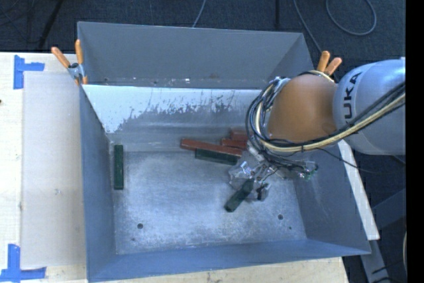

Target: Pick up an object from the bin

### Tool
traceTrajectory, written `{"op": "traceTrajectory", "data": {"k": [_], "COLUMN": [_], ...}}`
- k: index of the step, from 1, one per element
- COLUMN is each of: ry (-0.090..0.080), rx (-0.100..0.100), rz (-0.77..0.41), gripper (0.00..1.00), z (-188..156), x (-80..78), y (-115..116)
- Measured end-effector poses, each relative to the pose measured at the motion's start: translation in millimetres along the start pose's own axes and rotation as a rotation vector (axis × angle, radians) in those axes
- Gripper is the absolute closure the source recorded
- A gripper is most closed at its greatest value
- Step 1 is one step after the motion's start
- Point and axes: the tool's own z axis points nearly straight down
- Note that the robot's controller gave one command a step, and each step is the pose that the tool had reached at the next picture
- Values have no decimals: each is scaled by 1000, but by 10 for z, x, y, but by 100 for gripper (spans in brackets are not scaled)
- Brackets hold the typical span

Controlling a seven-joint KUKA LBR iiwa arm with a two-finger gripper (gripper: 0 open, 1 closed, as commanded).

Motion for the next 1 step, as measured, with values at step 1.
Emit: {"op": "traceTrajectory", "data": {"k": [1], "ry": [-6], "rx": [9], "rz": [-45], "gripper": [100], "z": [-1826], "x": [57], "y": [-305]}}
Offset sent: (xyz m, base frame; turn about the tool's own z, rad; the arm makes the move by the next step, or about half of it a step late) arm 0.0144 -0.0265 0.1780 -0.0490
